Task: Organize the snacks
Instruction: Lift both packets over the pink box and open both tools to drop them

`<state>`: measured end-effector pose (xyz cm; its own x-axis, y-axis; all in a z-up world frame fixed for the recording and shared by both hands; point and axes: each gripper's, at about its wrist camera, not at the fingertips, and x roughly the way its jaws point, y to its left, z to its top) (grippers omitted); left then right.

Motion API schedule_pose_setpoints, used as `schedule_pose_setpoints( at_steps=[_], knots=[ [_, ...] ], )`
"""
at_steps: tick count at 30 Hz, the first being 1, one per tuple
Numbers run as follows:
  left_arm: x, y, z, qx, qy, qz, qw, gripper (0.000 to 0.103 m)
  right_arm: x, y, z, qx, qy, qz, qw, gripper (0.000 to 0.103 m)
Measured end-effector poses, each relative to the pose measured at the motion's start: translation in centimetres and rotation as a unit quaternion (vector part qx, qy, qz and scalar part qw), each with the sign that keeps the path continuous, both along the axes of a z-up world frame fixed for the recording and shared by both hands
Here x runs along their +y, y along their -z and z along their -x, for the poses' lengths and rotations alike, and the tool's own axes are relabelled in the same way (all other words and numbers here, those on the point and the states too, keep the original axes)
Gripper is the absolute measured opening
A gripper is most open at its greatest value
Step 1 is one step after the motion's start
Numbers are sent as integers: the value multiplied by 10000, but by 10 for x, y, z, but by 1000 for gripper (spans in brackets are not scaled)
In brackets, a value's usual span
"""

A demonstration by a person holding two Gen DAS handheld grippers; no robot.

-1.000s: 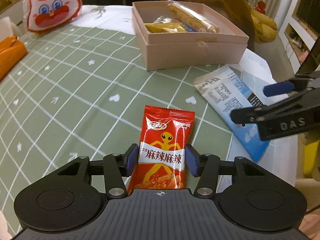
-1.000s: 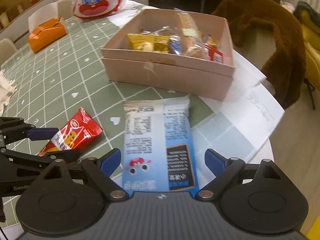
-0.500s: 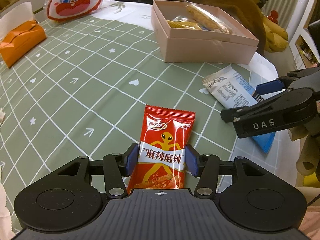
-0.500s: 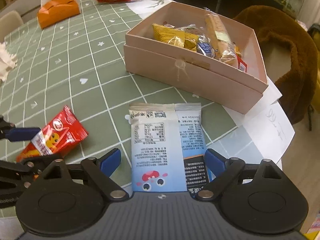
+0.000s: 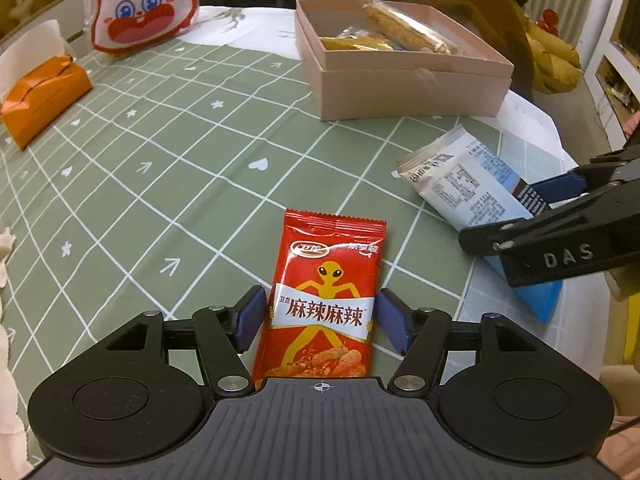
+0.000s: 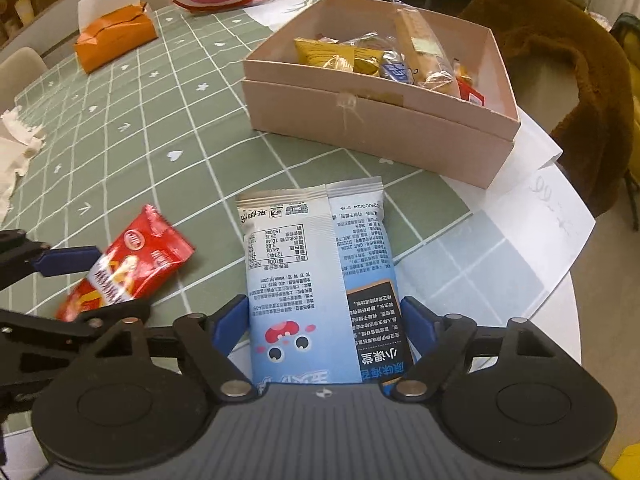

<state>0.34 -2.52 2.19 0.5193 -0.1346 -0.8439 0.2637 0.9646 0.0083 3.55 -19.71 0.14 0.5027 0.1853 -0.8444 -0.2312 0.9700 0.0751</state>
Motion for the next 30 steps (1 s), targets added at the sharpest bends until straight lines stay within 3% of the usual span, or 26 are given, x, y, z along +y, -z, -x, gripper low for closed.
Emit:
schedule_pose_setpoints(
  at_steps=[3,6,12,18,24,27,30],
  knots=[
    [-1,0,0,-33,-47,-37,10000,67,0,-4,7,-78,-41,34,10000,81],
    [-1,-1,3,-134,-160,34,9998,55,0,-9,15,-179,-74,67,9998,81],
    [-2,-10,2,-208,-268,480,9983,50,-11,-33,19,-476,89,-262,9985,81],
    [-8,-72,-19,-823,-145,943,9920,49,-27,-84,5,-967,149,-471,9941,81],
    [-9,-158,-60,-1632,207,1205,9790,49,-44,-173,-38,-1817,325,-356,9822,81],
    [-15,-176,-90,-1729,301,1237,9767,50,-57,-202,-69,-1966,474,-495,9781,81],
    [-30,-171,-122,-1638,317,1325,9770,50,-69,-213,-101,-1936,580,-689,9769,81]
  ],
)
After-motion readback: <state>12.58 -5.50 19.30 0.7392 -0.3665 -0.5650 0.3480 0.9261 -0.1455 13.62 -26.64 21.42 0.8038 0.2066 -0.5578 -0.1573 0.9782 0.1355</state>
